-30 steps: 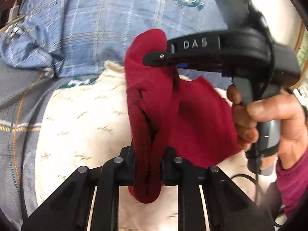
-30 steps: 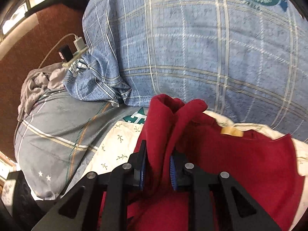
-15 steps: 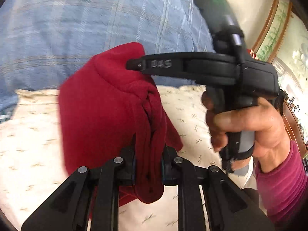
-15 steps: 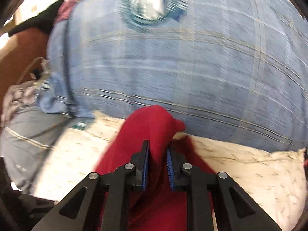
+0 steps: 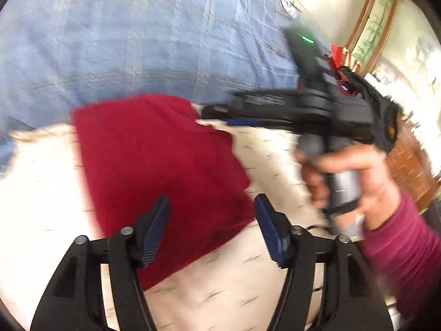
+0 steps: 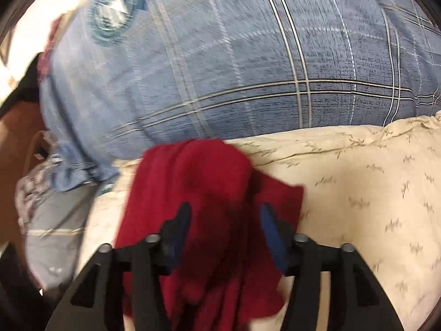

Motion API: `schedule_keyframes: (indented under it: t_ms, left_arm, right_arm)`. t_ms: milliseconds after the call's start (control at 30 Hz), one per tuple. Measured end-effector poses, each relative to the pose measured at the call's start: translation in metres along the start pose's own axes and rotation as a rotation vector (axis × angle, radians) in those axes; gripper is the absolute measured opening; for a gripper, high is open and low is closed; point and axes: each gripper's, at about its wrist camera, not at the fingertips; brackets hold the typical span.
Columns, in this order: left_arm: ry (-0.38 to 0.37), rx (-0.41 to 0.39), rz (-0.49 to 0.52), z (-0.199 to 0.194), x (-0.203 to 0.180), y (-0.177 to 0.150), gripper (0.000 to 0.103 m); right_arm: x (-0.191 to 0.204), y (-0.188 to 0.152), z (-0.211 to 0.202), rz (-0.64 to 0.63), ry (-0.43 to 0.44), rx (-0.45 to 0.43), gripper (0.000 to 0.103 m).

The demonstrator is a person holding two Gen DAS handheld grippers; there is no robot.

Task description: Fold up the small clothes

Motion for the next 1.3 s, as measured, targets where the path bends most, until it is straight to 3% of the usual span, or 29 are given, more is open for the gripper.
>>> schedule_keyframes:
  t_ms: [67,167,233,267,333,433,567,667,767,833,933,967,1000,1067,1100,1167,1267,1300]
  left_arm:
    - [0.074,-0.02,-0.016,-0.01,0.021,-0.005,0.064]
    - [0.116,0.009,-0.105,-0.007,0.045,-0.011,0.064]
    - [0.127,0.021,-0.149,-0.003,0.052,-0.018,0.064]
    - [0.132,0.025,-0.158,-0.002,0.055,-0.02,0.064]
    - [0.138,0.027,-0.152,-0.01,0.055,-0.031,0.064]
    - [0.145,0.012,-0.136,-0.013,0.048,-0.036,0.064]
    - [0.146,0.026,-0.166,-0.003,0.043,-0.032,0.064]
    - [0.152,0.017,-0.154,-0.003,0.042,-0.03,0.064]
    - [0.162,0.025,-0.141,0.007,0.039,-0.024,0.064]
    - [0.172,0.031,-0.135,0.012,0.037,-0.023,0.065]
    - [0.181,0.022,-0.127,0.014,0.034,-0.024,0.072]
    - [0.183,0.021,-0.127,0.014,0.034,-0.025,0.073]
    - [0.186,0.023,-0.126,0.015,0.035,-0.025,0.073]
    - [0.196,0.037,-0.121,0.017,0.035,-0.026,0.073]
    - [0.196,0.045,-0.114,0.017,0.035,-0.026,0.073]
    - [0.185,0.048,-0.099,0.017,0.035,-0.025,0.074]
    - [0.18,0.05,-0.105,0.024,0.035,-0.025,0.079]
    - [0.186,0.052,-0.109,0.026,0.036,-0.026,0.08]
  right_arm:
    - [0.009,-0.012,-0.011,-0.01,0.037,-0.005,0.068]
    - [0.026,-0.029,-0.009,-0.024,0.096,0.013,0.069]
    - [0.034,-0.038,0.0,-0.043,0.097,0.023,0.044]
    - [0.04,-0.045,0.005,-0.083,0.039,0.029,0.011]
    - [0.041,-0.057,-0.001,-0.119,-0.024,0.003,0.012]
    - [0.026,-0.07,-0.013,-0.073,-0.003,-0.032,0.012]
    - [0.016,-0.078,-0.002,-0.046,-0.016,0.048,0.013]
    - [0.023,-0.072,-0.022,-0.065,0.001,0.014,0.025]
    - [0.013,-0.056,-0.041,0.017,0.047,-0.084,0.083]
    - [0.005,-0.04,-0.038,0.077,0.042,-0.128,0.088]
    - [-0.013,-0.018,0.0,0.176,0.063,-0.071,0.088]
    - [-0.021,-0.012,0.018,0.22,0.077,-0.049,0.081]
    - [-0.026,-0.008,0.031,0.245,0.103,-0.025,0.057]
    - [-0.027,-0.008,0.052,0.257,0.144,0.025,0.028]
    - [-0.023,-0.008,0.052,0.213,0.111,0.011,0.019]
    - [-0.009,-0.009,0.037,0.092,0.051,-0.051,0.015]
    - [0.002,-0.014,0.025,-0.042,-0.123,-0.094,0.012]
    - [0.0,-0.016,0.029,-0.067,-0.185,-0.089,0.007]
Point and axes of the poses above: each gripper's, at about its wrist camera, not at the fingertips, and z roughly the way its jaws point, x to its left, y to its top, and after that the axes turned 3 degrees about -z, right-handed
